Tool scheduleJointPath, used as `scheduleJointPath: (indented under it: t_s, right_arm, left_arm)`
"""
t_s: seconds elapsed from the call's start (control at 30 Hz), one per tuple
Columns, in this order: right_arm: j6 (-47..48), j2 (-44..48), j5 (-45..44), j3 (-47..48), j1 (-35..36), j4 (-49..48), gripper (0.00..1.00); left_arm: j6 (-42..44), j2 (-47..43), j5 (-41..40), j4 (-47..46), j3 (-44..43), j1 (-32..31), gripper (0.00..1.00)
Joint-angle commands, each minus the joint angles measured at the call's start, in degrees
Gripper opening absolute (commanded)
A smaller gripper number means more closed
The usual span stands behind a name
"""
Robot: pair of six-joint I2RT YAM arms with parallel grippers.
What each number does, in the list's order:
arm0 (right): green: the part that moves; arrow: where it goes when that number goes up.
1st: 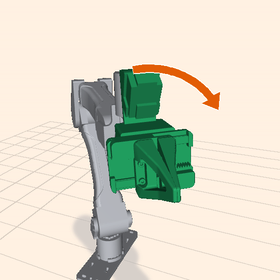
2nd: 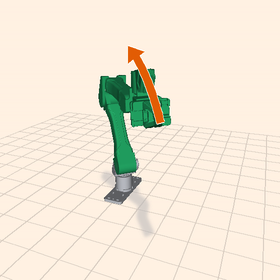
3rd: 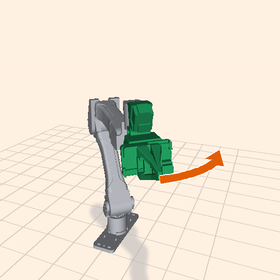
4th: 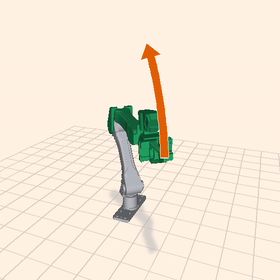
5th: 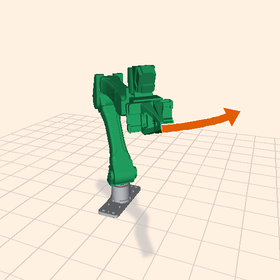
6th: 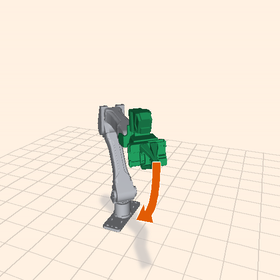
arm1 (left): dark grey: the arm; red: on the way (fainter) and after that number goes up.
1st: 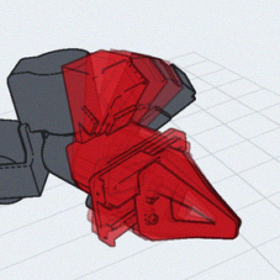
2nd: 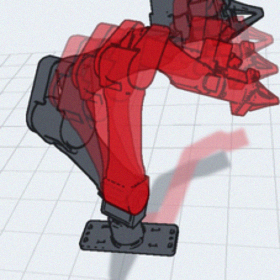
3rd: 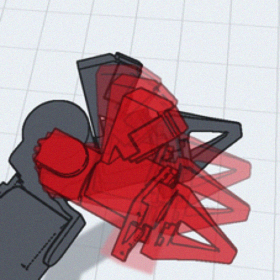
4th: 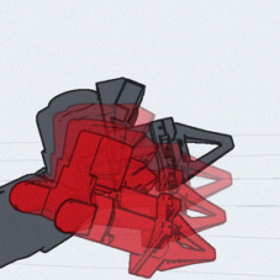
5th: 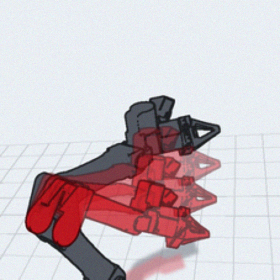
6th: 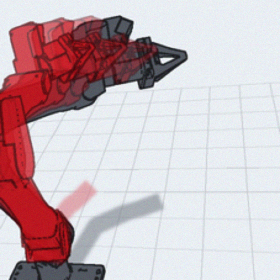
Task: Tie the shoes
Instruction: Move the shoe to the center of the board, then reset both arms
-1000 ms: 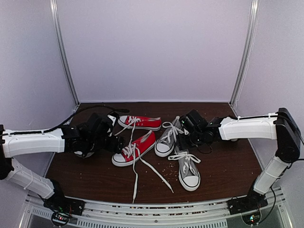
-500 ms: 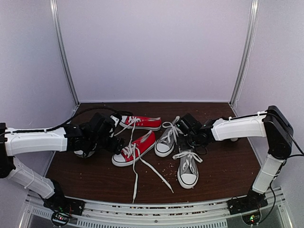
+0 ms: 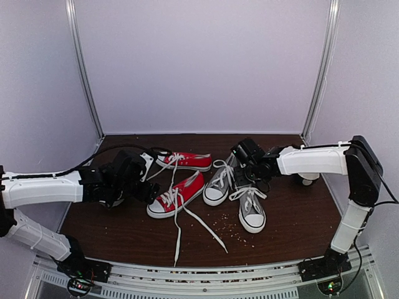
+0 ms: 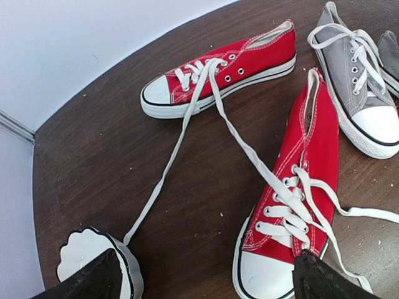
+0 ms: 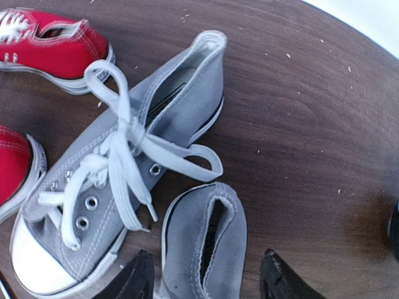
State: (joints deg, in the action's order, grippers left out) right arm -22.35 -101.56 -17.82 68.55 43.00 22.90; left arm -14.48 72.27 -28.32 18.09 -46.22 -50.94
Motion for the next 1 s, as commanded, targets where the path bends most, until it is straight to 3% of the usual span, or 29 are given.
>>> scheduleJointPath:
  t_s: [0.0,0.1,0.2,0.3,0.43,0.5,0.6,0.7,0.97]
  right_arm:
    - [3.2,7.4,0.7,0.4,-0.6,2.5,0.71]
    - [4.9,17.3,5.6,-4.2,-4.0,-0.9,0.99]
    - [4.8,28.8,12.6,-13.6,-11.5,-8.0,0.99]
    - [5.0,39.8,12.4,-24.5,-18.4,-17.3,1.0]
    - [4.4,51.6,6.4,-36.5,-22.3,-26.9,0.99]
    - [3.9,55.4,2.8,-43.1,-22.5,-33.6,1.0]
    - [4.2,58.0,0.4,-50.3,-22.6,-43.1,1.0]
    - [3.2,58.1,-2.7,-52.2,-22.6,-45.5,1.0]
    - [2.1,57.5,-2.9,-53.9,-22.5,-47.7,0.99]
  left_arm:
    - [0.7,-0.8,-0.9,-3.0,0.1,0.6,0.98]
    - [0.9,-1.1,0.2,-2.4,-1.0,4.1,0.98]
    - [-0.3,-2.4,1.7,-0.4,-2.4,10.1,0.98]
    - [-1.9,-5.8,1.5,-1.3,-1.3,15.8,0.98]
    - [-5.3,-10.8,0.3,-6.1,3.4,27.9,0.98]
    - [-6.6,-13.6,-2.5,-9.6,6.7,31.1,0.98]
    - [-3.8,-18.2,-10.2,-15.4,11.9,31.3,0.98]
    - [-1.1,-20.6,-16.5,-17.7,14.8,31.4,0.98]
    - [1.0,-18.2,-19.4,-21.4,18.1,31.4,0.98]
